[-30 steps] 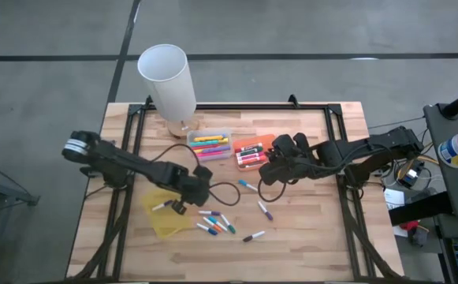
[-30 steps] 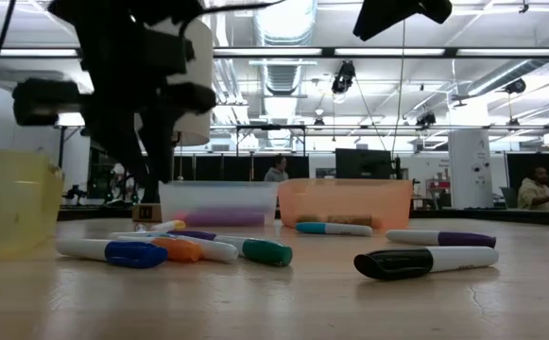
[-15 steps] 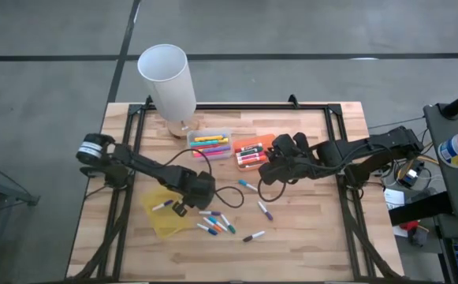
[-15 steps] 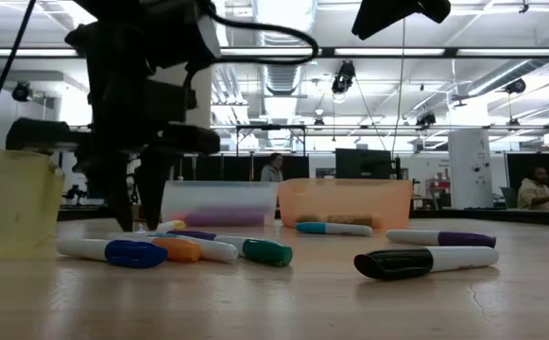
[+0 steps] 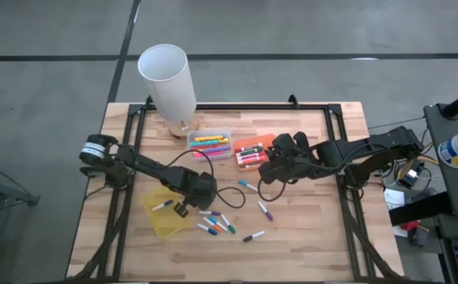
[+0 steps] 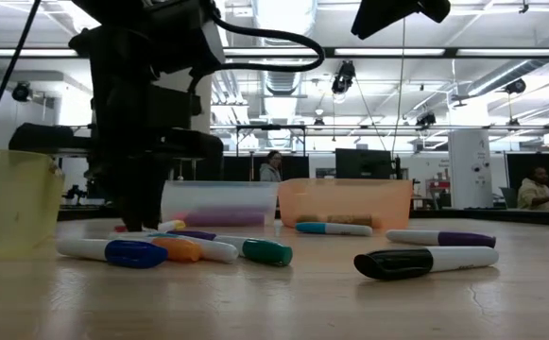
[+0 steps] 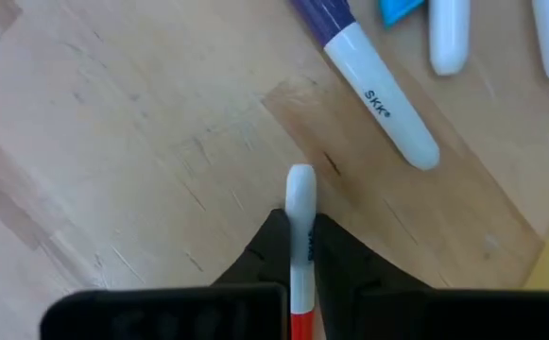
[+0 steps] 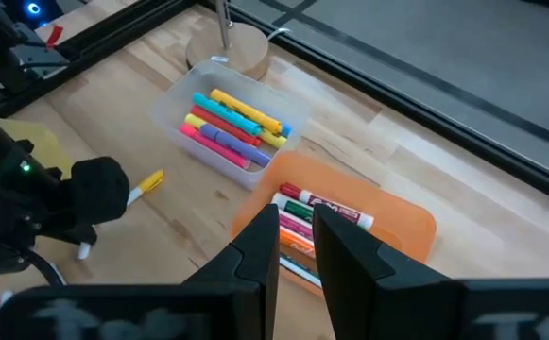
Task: Pick & Place Markers
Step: Put the red pen into the yellow bin
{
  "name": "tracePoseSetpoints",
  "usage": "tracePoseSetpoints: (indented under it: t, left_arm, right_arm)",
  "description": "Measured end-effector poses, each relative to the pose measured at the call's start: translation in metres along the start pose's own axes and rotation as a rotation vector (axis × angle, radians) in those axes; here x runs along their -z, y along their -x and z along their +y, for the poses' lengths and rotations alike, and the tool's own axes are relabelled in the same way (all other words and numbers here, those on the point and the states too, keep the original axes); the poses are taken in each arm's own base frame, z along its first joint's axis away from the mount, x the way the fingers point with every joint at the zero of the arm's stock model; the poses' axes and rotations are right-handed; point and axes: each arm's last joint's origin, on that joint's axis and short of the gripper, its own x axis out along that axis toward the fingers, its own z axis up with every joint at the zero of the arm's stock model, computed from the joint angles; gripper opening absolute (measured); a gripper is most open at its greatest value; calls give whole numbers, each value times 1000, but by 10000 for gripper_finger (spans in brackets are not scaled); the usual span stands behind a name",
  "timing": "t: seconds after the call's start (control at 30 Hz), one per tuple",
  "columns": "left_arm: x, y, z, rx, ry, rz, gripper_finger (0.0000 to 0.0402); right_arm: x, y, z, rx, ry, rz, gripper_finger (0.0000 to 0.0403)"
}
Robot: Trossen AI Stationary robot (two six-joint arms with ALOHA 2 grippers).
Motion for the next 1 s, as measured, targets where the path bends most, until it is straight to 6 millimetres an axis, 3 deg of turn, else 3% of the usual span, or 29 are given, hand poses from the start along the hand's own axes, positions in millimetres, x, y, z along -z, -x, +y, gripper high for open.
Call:
tracePoseSetpoints:
  t: [0.2,0.4,0.53,0.77,1.0]
  left_arm:
    - [0,16,5,-96,15,23,20]
    - [3,56,8,-142,87,16,18]
    - [4,97,4,-147,169,-73,18]
    - [29,146,-18,31,559,-85,24]
    - [46,153,-43,188,929,-138,27]
  right_arm:
    - [0,1,0,-1,-2,-1,61]
    - [-2,3,-3,-8,-9,-6,61]
    - [-4,5,-2,-13,-15,-9,61]
    - [-11,10,-1,-32,-35,-23,61]
    - [-14,13,-1,-42,-4,-30,61]
